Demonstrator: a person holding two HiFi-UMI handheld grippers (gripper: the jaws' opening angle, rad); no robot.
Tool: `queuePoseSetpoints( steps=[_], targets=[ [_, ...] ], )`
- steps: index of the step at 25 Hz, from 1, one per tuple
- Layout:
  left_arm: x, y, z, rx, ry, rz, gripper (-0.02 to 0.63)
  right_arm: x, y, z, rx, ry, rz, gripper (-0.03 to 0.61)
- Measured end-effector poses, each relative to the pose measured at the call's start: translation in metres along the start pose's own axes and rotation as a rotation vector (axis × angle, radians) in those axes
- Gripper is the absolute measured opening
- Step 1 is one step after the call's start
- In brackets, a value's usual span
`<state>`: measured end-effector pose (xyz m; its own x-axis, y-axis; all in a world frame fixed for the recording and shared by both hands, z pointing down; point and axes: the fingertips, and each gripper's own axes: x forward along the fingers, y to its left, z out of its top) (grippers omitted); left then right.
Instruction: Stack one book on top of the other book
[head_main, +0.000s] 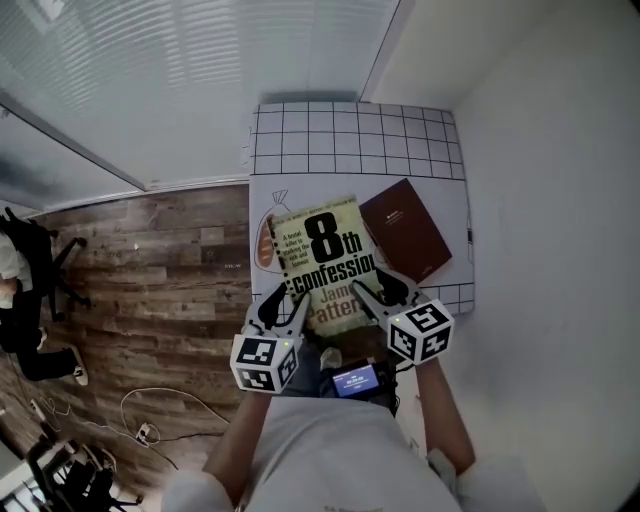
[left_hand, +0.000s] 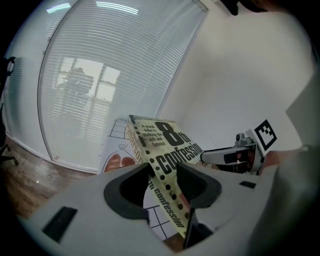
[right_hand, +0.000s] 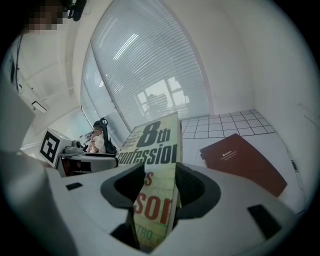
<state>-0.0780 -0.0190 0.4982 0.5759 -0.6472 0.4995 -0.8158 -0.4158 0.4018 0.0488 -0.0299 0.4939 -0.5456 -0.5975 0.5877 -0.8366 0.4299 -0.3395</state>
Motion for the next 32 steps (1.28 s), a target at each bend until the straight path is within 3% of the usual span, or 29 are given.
queuePoseSetpoints(
  steps=[19, 32],
  targets=[
    [-0.007, -0.006, 0.017, -0.008, -0.010, -0.040, 0.183, -0.017, 0.009, 0.016, -0.007, -0.054, -0.041, 0.199],
    [0.009, -0.033, 0.017, -0.001, -0.017, -0.017, 0.183, -0.033, -0.018, 0.016, -0.010, -0.054, -0.009, 0.198]
  ],
)
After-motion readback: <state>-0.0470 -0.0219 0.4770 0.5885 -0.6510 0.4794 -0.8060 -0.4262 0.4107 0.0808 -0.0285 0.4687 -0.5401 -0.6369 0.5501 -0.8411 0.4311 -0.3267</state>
